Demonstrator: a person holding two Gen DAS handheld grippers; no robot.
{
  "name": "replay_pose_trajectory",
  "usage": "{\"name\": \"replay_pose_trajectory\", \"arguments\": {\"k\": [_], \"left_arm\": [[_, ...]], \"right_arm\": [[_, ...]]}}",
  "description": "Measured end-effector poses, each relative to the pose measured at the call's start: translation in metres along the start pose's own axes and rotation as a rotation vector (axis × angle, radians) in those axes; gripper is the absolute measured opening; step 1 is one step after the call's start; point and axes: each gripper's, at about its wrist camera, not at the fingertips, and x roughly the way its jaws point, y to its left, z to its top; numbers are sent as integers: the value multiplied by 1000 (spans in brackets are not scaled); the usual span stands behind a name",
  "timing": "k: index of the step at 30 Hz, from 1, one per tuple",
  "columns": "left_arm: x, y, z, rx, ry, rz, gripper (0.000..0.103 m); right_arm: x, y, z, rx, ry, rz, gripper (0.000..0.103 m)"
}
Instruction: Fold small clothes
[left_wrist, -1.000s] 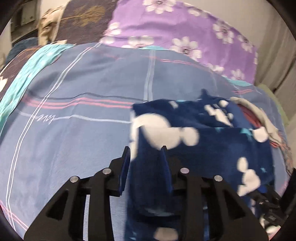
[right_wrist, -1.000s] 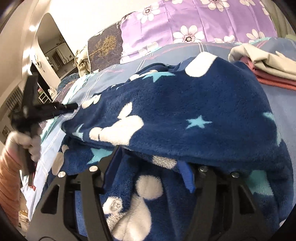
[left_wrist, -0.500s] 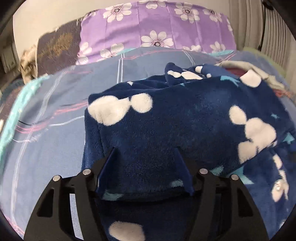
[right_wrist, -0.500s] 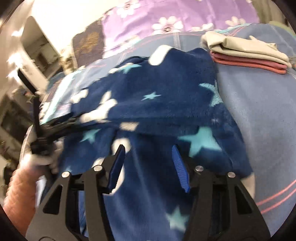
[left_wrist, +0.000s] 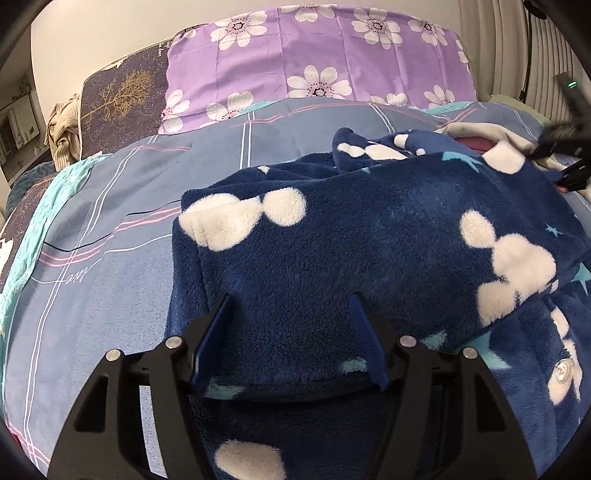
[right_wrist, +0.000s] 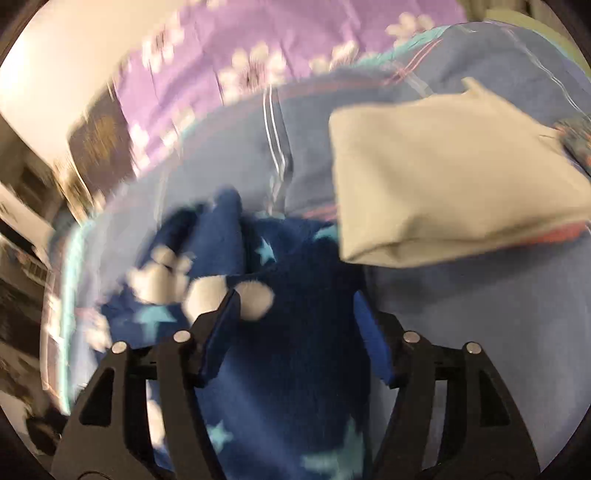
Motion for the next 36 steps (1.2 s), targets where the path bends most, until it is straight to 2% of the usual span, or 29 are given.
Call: {"name": "replay_pose_trajectory", "arguments": {"k": [1, 3, 5, 6, 7, 9, 10, 12, 14, 15, 16, 17, 19, 20, 21, 23, 24, 30, 33, 36], "left_arm": [[0, 0, 0, -2, -1, -2, 65], [-1, 1, 0, -5, -4, -6, 66], [-1, 2, 0, -6, -5, -10, 66], [-1, 2, -1, -8, -4, -8, 66], [-1, 2, -1, -8, -4, -8, 66], [0, 2, 1, -7, -4, -6, 66], [0, 1, 1, -7, -5, -6, 66], [-1, 1, 0, -8, -4, -7, 66], [0, 1, 0, -7, -4, -6, 66], [0, 1, 0, -7, -4, -6, 66], [0, 1, 0, -8, -4, -7, 66], [-1, 2, 0, -10, -4, -9, 66], [-1, 3, 0, -15, -6, -14, 66], [-2, 4, 0, -20, -8, -23, 67], [-2, 5, 0, -25, -8, -30, 67], [-2, 7, 0, -33, -6, -41, 67], [-2, 7, 1, -34, -5, -43, 67], [-18, 9, -1, -49, -11, -47, 69], [-41, 12, -9, -68, -26, -97, 77], [-69, 13, -28, -30, -32, -165, 83]], "right_arm": [[4, 0, -2, -35, -18, -70, 22], [-9, -15, -5, 4, -146, -88, 16], [-17, -33, -10, 51, -200, -152, 13], [-17, -39, -11, 67, -201, -212, 1], [-20, -47, -15, 84, -201, -240, 2], [-32, -55, -24, 110, -199, -122, 3], [-41, -53, -29, 100, -216, -90, 4], [-70, -34, -48, 30, -269, 1, 4], [-91, -16, -67, -59, -290, 110, 13], [-96, -2, -79, -111, -288, 153, 27], [-95, 13, -94, -171, -264, 172, 33], [-88, 21, -106, -213, -226, 154, 33], [-62, 22, -128, -251, -147, 38, 31], [-51, 15, -137, -254, -152, 34, 30], [-46, 7, -144, -254, -184, 79, 31], [-49, -2, -141, -185, -172, 147, 30], [-48, -1, -141, -185, -165, 144, 30], [-48, 25, -151, -321, -214, -12, 33], [-56, 15, -155, -326, -219, -19, 33], [-56, 9, -155, -317, -218, -4, 33]]}}
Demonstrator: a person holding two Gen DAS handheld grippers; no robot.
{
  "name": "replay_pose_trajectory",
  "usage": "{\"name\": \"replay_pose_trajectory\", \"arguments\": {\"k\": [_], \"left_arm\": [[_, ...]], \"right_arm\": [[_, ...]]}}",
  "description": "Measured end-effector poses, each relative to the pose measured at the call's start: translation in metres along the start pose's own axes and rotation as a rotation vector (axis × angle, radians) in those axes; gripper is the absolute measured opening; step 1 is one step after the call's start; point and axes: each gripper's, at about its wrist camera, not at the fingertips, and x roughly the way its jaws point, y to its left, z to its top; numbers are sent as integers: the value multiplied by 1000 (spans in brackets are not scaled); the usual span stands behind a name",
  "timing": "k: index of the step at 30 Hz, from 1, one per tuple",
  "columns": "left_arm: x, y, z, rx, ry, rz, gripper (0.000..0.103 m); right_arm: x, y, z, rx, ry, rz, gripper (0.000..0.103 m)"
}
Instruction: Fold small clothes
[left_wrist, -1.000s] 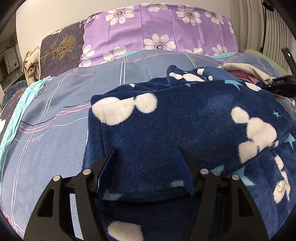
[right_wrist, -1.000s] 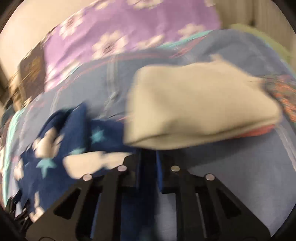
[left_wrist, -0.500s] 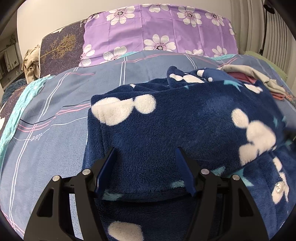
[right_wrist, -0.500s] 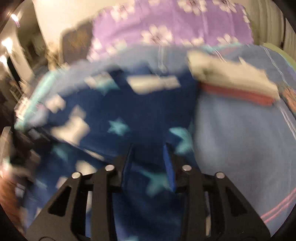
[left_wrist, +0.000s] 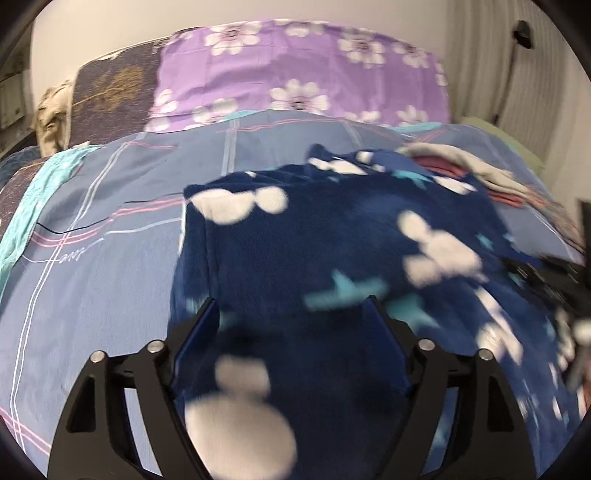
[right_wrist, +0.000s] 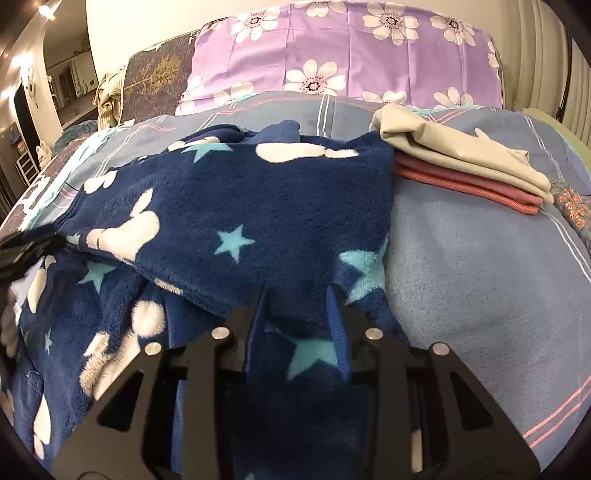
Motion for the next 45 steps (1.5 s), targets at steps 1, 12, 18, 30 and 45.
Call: {"name": "replay_pose_trajectory", "arguments": {"k": [1, 12, 18, 30, 45], "left_arm": [[-8, 0, -8, 19, 0, -2, 85], [-79, 51, -85, -209, -14, -8, 85], [-124, 60, -127, -264, -53, -52, 85], [-149, 54, -178, -313, -64, -111, 85], [-166, 53, -228, -409, -40, -290, 85]], "right_arm": [[0, -2, 1, -1, 0, 0, 33], [-39, -8, -16, 112, 44, 148, 45], [-129, 39, -91, 126, 172, 698, 46], [-140, 114, -170, 118, 401, 839, 48], [-190, 61, -159, 199, 215, 666, 13]]}}
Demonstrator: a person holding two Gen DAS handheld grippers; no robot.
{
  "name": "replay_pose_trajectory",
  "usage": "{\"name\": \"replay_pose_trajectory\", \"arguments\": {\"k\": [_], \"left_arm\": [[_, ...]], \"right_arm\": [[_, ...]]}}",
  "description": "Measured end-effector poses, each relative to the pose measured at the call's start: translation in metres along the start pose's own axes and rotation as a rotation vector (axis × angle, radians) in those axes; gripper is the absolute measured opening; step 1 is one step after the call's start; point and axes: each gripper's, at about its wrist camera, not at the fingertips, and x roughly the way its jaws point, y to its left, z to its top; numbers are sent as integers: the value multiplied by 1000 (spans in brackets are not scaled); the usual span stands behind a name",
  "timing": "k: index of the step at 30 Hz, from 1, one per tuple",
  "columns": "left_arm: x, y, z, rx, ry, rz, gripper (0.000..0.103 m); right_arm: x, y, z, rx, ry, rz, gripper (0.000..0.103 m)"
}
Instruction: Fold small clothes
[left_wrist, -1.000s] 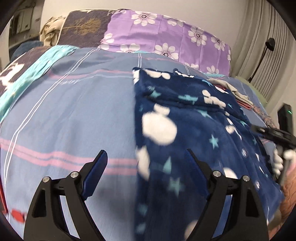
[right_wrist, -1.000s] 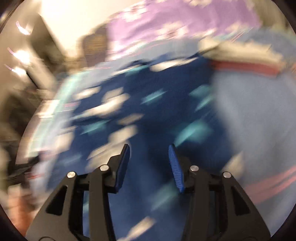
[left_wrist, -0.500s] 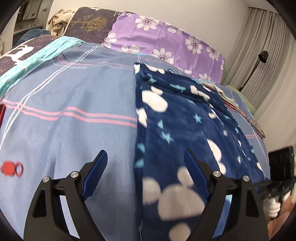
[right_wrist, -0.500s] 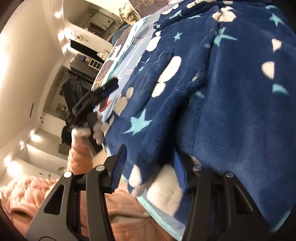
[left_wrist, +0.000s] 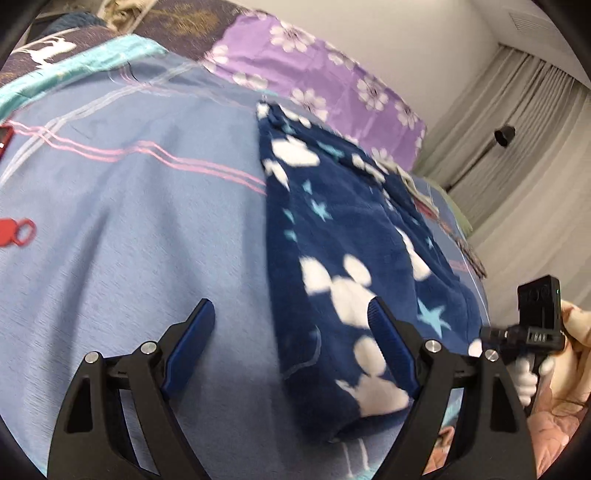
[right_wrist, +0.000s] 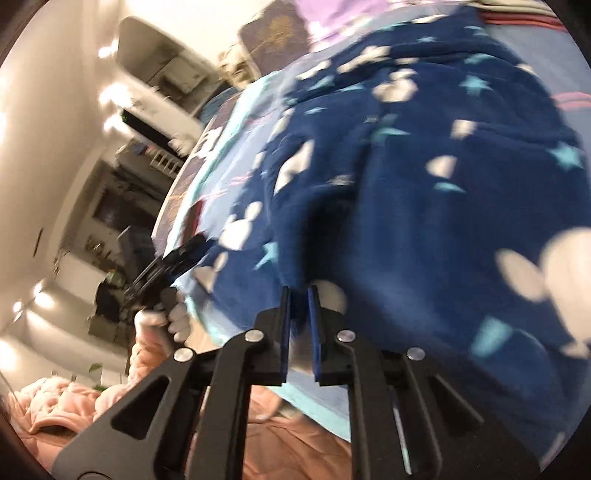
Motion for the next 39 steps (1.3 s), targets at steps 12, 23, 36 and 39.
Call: {"name": "replay_pose_trajectory", "arguments": {"k": [12, 23, 36, 39], "left_arm": [[12, -28, -16, 35, 91, -38, 63], [-38, -45, -3, 27, -56, -72, 13], [2, -24, -24, -21, 93, -65, 52], [7, -24, -22, -64, 81, -105, 12]], "right_arm": [[-91, -114, -41, 343, -210, -197, 45], [-82, -63, -26, 161, -231, -79, 14], [-57, -96, -41, 276, -146, 6, 38], [-60, -95, -36, 286, -197, 25, 13]]}}
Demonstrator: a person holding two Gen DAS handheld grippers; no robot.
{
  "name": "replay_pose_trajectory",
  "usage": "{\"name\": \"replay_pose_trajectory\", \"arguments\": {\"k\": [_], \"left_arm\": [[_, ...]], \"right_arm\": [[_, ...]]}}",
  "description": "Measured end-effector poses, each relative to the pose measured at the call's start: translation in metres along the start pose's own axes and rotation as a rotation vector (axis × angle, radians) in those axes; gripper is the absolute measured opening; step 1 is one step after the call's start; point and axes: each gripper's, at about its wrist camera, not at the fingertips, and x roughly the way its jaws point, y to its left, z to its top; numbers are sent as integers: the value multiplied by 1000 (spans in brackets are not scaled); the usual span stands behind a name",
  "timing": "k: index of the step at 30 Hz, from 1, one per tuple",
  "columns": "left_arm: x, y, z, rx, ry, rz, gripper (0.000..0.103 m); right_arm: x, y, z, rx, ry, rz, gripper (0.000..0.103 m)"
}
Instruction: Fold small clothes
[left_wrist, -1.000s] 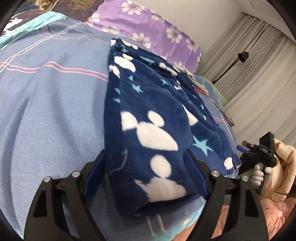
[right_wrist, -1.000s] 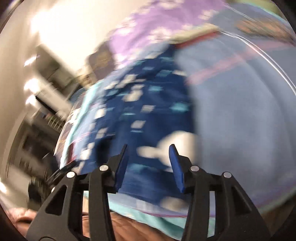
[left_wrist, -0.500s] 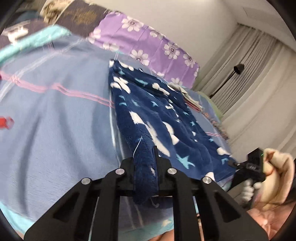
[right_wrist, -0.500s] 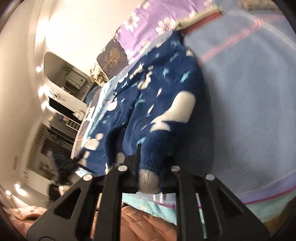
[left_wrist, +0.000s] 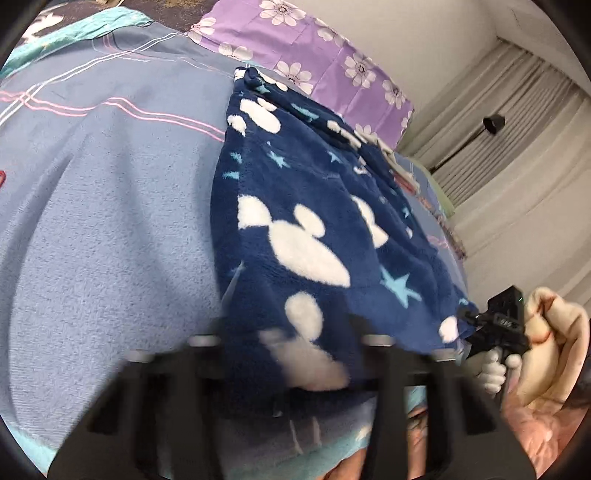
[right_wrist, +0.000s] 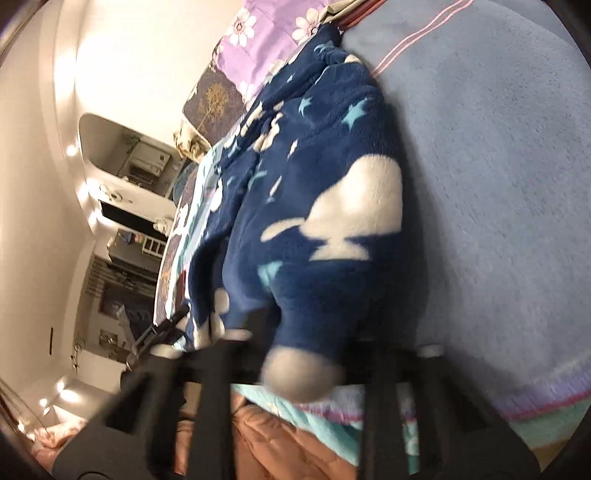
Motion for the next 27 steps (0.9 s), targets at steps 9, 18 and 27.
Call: {"name": "replay_pose_trajectory", "arguments": {"k": [9, 18, 27], "left_arm": [[-91, -90, 30, 222, -298, -172, 7], [-165, -125, 27, 353, -498, -100, 6], [-55, -22, 7, 71, -66, 58, 52]], "right_arm": [[-80, 112, 7, -317, -253, 147, 10], [-115, 127, 0, -397, -348, 81, 10], [-84, 83, -4, -259, -269, 36, 11]]}}
